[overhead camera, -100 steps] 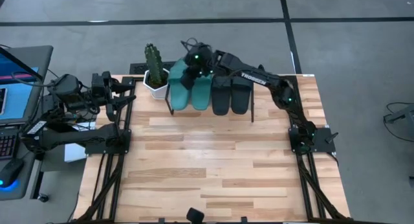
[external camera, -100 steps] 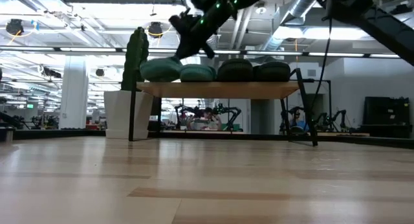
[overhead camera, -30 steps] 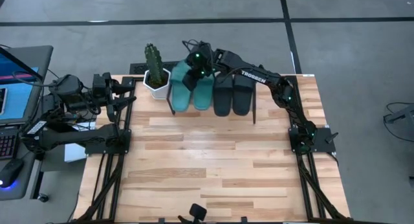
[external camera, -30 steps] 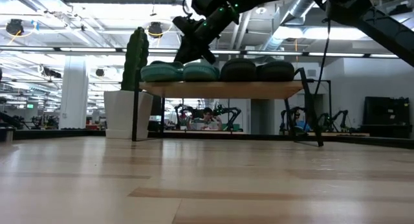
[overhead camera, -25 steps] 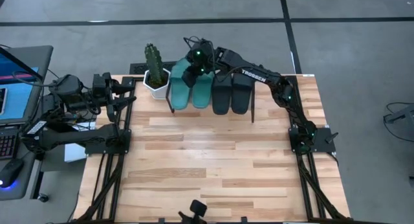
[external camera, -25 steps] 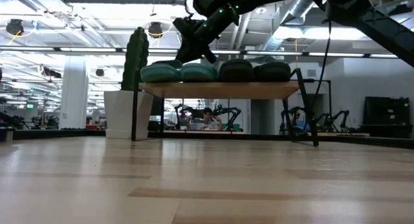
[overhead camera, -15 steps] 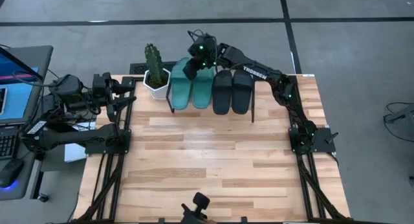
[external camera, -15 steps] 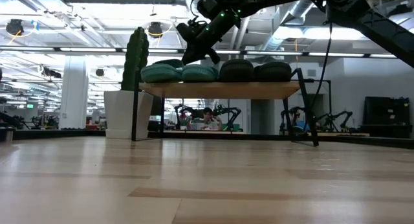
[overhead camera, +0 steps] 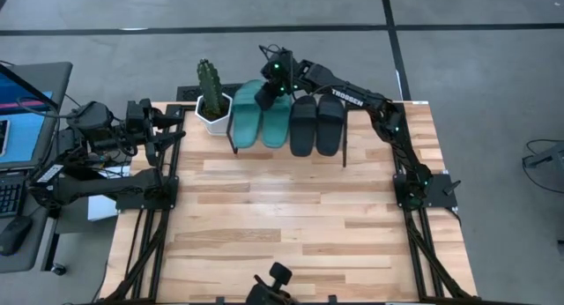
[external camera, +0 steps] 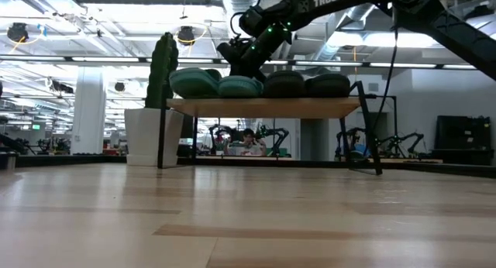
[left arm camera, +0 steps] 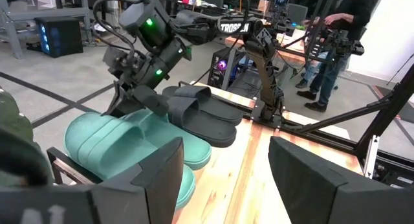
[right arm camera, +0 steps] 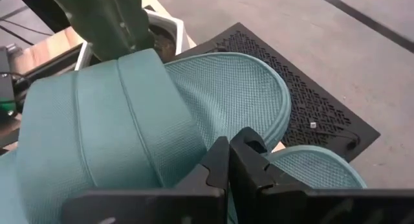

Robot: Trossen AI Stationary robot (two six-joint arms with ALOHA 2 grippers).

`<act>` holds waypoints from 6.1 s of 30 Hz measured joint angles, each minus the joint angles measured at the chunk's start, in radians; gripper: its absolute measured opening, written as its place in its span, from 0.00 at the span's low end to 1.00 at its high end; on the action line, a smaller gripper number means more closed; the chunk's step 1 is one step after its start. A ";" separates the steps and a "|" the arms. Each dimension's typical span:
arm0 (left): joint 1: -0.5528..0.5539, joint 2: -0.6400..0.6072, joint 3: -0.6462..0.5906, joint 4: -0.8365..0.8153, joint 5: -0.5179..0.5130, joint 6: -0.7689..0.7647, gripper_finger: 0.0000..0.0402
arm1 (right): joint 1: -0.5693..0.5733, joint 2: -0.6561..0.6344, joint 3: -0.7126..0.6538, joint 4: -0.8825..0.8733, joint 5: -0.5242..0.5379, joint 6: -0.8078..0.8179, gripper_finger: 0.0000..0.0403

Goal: Pick and place slides into the shelf
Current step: Adjust the slippers on the shelf, then return to Home Position

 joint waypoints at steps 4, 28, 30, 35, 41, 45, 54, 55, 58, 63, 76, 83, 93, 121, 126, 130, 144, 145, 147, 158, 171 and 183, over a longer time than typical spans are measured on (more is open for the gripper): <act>0.000 0.000 0.000 0.000 0.000 0.000 0.53 | 0.010 -0.003 -0.010 0.005 0.001 -0.008 0.00; 0.000 -0.001 0.000 -0.003 -0.219 0.015 0.53 | 0.027 -0.236 0.015 0.022 -0.013 -0.135 0.00; 0.000 -0.002 0.000 -0.015 -0.315 -0.042 0.53 | 0.039 -0.299 0.015 -0.005 -0.021 -0.145 0.00; 0.000 -0.055 0.000 0.019 -0.404 0.119 0.53 | 0.064 -0.475 -0.038 -0.026 -0.128 -0.178 0.00; 0.000 -0.215 0.002 0.132 -0.332 0.229 0.53 | 0.111 -0.716 -0.373 0.219 -0.162 -0.135 0.00; 0.000 -0.335 -0.009 0.125 -0.233 0.284 0.53 | 0.142 -0.918 -0.737 0.531 -0.142 -0.046 0.00; 0.000 -0.524 -0.192 0.103 -0.065 0.256 0.53 | 0.197 -1.309 -1.448 0.999 -0.037 0.098 0.00; 0.000 -0.520 -0.203 0.066 -0.056 0.244 0.53 | 0.208 -1.342 -1.506 1.033 -0.037 0.099 0.00; 0.000 -0.513 -0.268 0.088 0.033 0.238 0.53 | 0.252 -1.435 -1.656 1.105 -0.037 0.100 0.00; 0.000 -0.521 -0.387 0.169 0.140 0.207 0.53 | 0.318 -1.555 -1.864 1.238 -0.030 0.109 0.00; 0.000 -0.523 -0.622 0.351 0.131 0.136 0.53 | 0.367 -1.763 -2.188 1.336 0.078 0.179 0.00; 0.000 -0.522 -0.798 0.546 0.237 0.002 0.53 | 0.333 -1.890 -2.243 1.199 0.068 0.159 0.00; 0.000 -0.522 -1.000 0.757 0.176 -0.085 0.53 | 0.293 -1.991 -2.243 0.999 0.069 0.184 0.00; -0.003 -0.519 -1.113 0.789 -0.027 -0.112 0.53 | 0.303 -1.988 -2.243 0.945 0.069 0.271 0.00; -0.003 -0.519 -1.114 0.789 -0.027 -0.114 0.53 | 0.303 -1.988 -2.243 0.946 0.069 0.271 0.00; -0.003 -0.519 -1.114 0.789 -0.027 -0.114 0.53 | 0.303 -1.988 -2.244 0.946 0.069 0.271 0.00; -0.003 -0.519 -1.115 0.789 -0.027 -0.115 0.53 | 0.303 -1.988 -2.244 0.946 0.069 0.271 0.00; -0.003 -0.519 -1.115 0.789 -0.027 -0.115 0.53 | 0.303 -1.988 -2.244 0.946 0.069 0.271 0.00; -0.003 -0.519 -1.115 0.789 -0.027 -0.115 0.53 | 0.303 -1.988 -2.244 0.946 0.069 0.271 0.00; -0.003 -0.519 -1.115 0.789 -0.027 -0.116 0.53 | 0.303 -1.988 -2.244 0.946 0.069 0.271 0.00; -0.003 -0.519 -1.115 0.789 -0.027 -0.116 0.53 | 0.303 -1.988 -2.244 0.946 0.069 0.271 0.00; -0.003 -0.519 -1.115 0.789 -0.027 -0.116 0.53 | 0.303 -1.988 -2.244 0.946 0.069 0.271 0.00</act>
